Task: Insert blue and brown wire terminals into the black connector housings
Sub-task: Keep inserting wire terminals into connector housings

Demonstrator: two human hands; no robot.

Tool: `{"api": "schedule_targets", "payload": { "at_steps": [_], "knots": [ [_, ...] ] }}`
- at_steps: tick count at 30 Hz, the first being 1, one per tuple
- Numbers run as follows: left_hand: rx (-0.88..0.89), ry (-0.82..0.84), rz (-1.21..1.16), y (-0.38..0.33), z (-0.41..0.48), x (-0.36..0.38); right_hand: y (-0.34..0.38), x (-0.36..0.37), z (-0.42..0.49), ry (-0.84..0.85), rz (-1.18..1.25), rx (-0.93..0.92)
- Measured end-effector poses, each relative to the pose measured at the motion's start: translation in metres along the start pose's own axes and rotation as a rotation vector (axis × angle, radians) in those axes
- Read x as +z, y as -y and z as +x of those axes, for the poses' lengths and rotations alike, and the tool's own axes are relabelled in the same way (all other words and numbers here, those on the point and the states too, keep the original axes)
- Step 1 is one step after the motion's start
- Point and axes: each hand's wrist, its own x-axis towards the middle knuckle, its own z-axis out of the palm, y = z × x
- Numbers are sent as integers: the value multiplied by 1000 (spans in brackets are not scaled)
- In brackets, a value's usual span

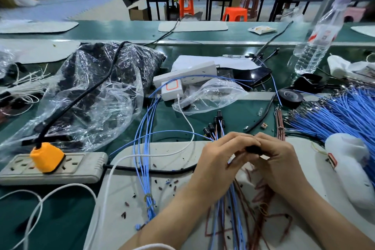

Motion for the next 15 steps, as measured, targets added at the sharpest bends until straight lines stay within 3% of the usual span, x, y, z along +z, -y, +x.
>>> {"api": "schedule_targets", "payload": {
  "at_steps": [3, 7, 10, 15],
  "knots": [
    [-107, -69, -58, 2, 0, 1, 2, -1, 9, 51, -16, 77],
    [-139, -280, -47, 8, 4, -4, 19, -7, 49, 91, 20, 123],
    [-175, -359, -50, 11, 5, -8, 22, 10, 98, 91, -200, 41],
    [-172, -357, -42, 10, 3, -8, -5, 68, 160, 485, -676, 231]
  ]
}}
